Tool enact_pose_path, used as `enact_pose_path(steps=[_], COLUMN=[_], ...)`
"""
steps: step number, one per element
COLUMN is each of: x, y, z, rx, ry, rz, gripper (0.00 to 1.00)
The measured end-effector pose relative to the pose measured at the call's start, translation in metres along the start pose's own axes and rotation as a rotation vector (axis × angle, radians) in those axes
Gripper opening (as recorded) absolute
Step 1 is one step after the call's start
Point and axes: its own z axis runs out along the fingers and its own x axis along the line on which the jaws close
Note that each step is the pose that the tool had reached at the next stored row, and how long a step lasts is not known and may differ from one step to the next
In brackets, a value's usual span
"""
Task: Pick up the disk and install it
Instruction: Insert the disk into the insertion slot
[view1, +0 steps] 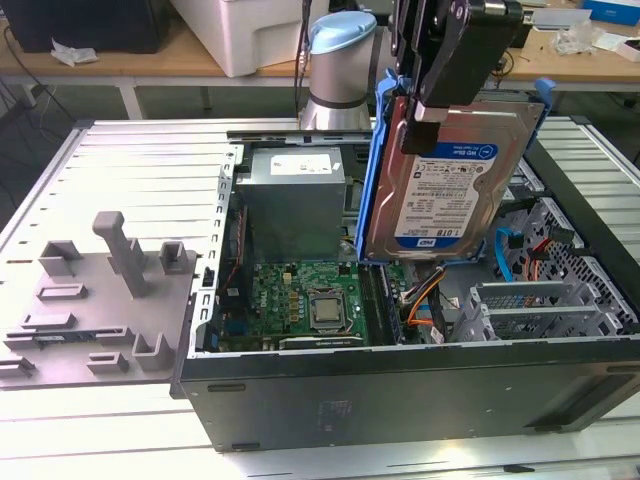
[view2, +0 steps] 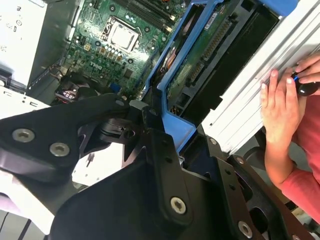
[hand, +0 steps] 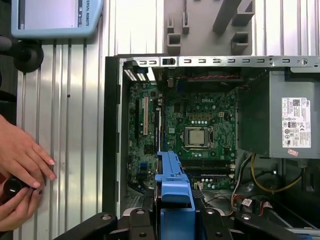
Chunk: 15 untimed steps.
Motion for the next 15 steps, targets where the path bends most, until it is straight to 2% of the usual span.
enact_pose_path(steps=[2,7,8,15], x=[0.0,-0.0001,-0.0001,0.0], y=[-0.0001,0.0,-0.0001,0.0], z=[0.0002,0.0006,0.0008,0.0006], rx=[0.0126,0.0327,0.0406,0.0428], ry=[0.0001,0.0001,0.0002,-0.0009], rz=[0.001,0.002,0.002,0.002], gripper=[0.36,0.36,0.36,0.36])
